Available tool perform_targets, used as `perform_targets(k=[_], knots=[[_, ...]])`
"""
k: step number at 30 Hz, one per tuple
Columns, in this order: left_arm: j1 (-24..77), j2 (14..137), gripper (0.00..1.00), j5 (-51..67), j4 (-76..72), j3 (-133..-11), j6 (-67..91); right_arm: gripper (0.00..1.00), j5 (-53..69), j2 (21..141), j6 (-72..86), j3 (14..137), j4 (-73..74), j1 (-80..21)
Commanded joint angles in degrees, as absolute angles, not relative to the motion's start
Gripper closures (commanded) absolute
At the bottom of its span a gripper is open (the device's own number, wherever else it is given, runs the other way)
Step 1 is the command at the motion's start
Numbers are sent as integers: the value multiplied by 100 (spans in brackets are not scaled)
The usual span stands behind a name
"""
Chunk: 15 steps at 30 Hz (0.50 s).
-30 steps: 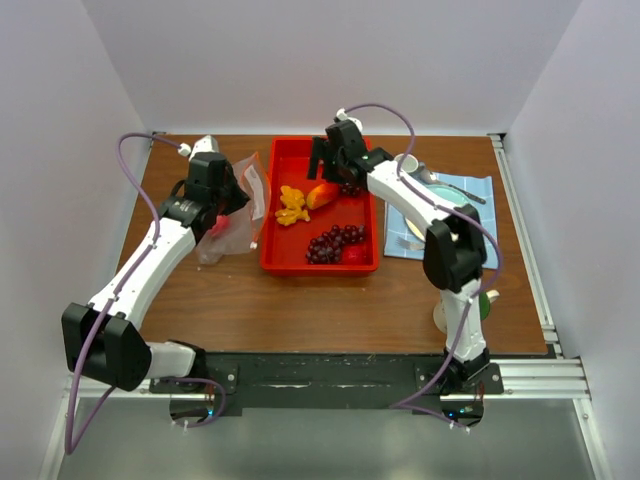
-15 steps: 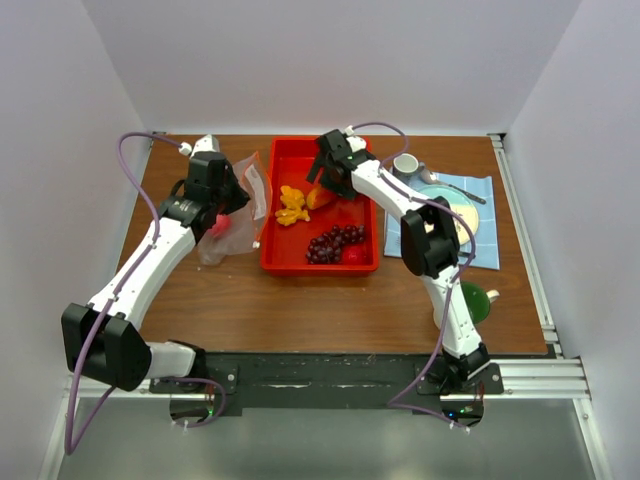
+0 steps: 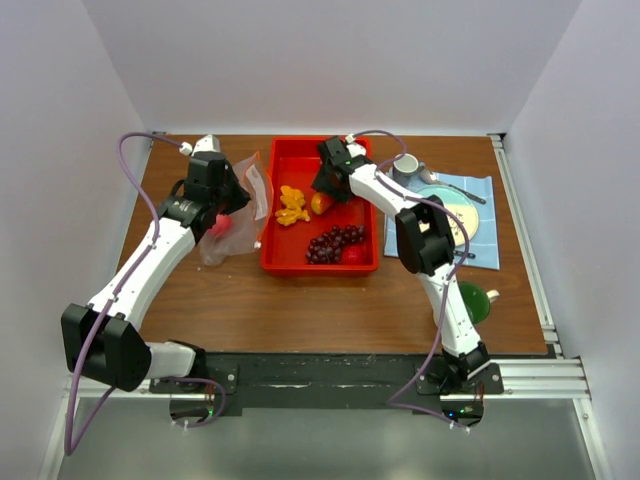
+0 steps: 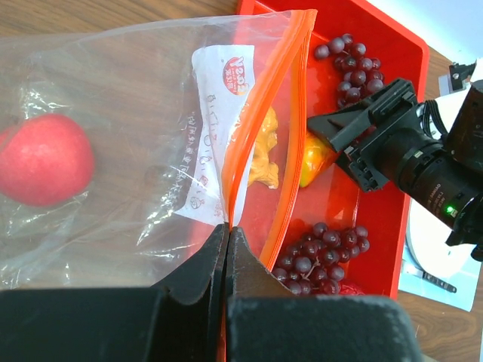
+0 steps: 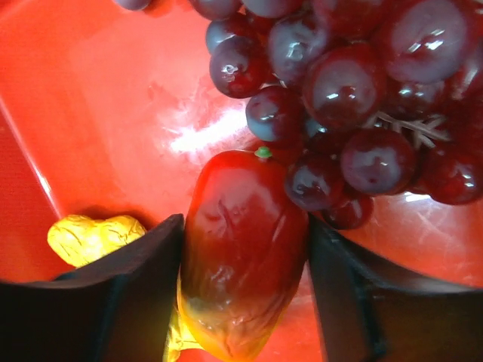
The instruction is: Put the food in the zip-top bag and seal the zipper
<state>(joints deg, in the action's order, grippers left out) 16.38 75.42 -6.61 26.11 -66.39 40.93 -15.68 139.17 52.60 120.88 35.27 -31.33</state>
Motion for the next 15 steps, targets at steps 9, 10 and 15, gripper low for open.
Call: perform_targets(k=[9, 10, 15], knots=[[1591, 7392, 100, -466, 2338, -6794, 4017, 86, -941, 11990, 4659, 10917, 2488, -3234], [1591, 7409, 100, -457, 2338, -6803, 4017, 88, -914, 11649, 4615, 10707, 2374, -3269], [1591, 7471, 100, -343, 2312, -6864, 4034, 88, -861, 10882, 4387, 10292, 1522, -3682]])
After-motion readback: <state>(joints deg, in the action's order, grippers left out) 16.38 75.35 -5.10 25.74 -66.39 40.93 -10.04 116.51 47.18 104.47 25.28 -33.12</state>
